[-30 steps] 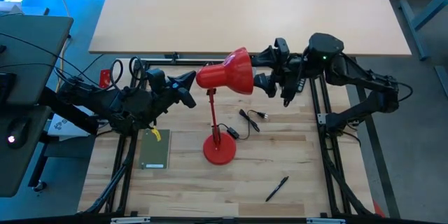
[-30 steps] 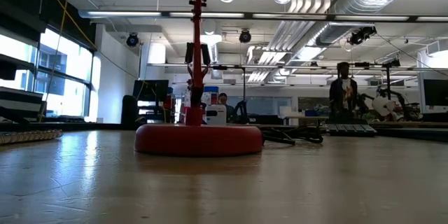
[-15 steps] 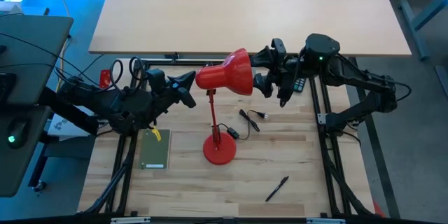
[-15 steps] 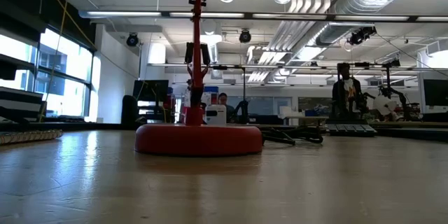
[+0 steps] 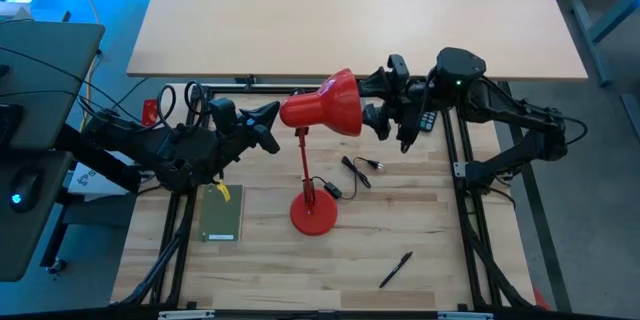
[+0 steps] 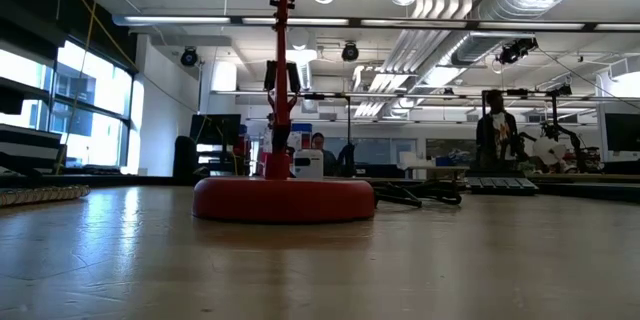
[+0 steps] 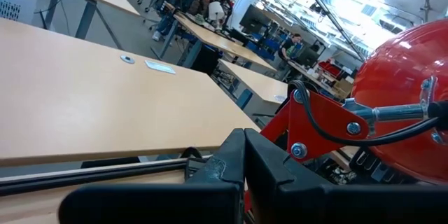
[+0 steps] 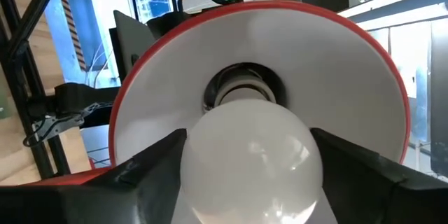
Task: Screw lightbulb
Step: Insert the white lightbulb into the red lamp
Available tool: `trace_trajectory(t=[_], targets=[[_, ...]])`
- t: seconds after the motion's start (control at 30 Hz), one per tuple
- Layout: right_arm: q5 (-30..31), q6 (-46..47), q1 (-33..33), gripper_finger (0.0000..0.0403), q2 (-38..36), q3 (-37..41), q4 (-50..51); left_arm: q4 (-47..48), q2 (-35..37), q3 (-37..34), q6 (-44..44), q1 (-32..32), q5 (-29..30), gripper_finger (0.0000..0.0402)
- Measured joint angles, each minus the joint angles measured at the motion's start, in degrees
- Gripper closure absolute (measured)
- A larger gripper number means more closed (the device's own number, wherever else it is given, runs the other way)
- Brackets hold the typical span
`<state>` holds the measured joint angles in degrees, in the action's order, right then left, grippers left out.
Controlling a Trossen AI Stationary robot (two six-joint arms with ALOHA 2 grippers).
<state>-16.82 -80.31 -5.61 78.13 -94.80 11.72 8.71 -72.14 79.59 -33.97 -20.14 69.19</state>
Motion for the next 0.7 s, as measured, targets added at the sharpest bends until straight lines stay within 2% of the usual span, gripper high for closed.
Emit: trace_trajectory(t=[0.13,0.33,0.7], targets=[[-0.3,3.3,0.0,0.0162,0.0,0.0,-0.1,0.0,0.0,0.0,0.1,0.0,0.0,0.0401],[-0.3,10.8,0.0,0.0157,0.0,0.0,-0.3,0.3,0.0,0.0,3.0,0.0,0.0,0.0401],[0.5,34.1,0.7,0.0156,0.0,0.0,-1.2,0.6,0.0,0.0,7.2,0.0,0.3,0.0401]])
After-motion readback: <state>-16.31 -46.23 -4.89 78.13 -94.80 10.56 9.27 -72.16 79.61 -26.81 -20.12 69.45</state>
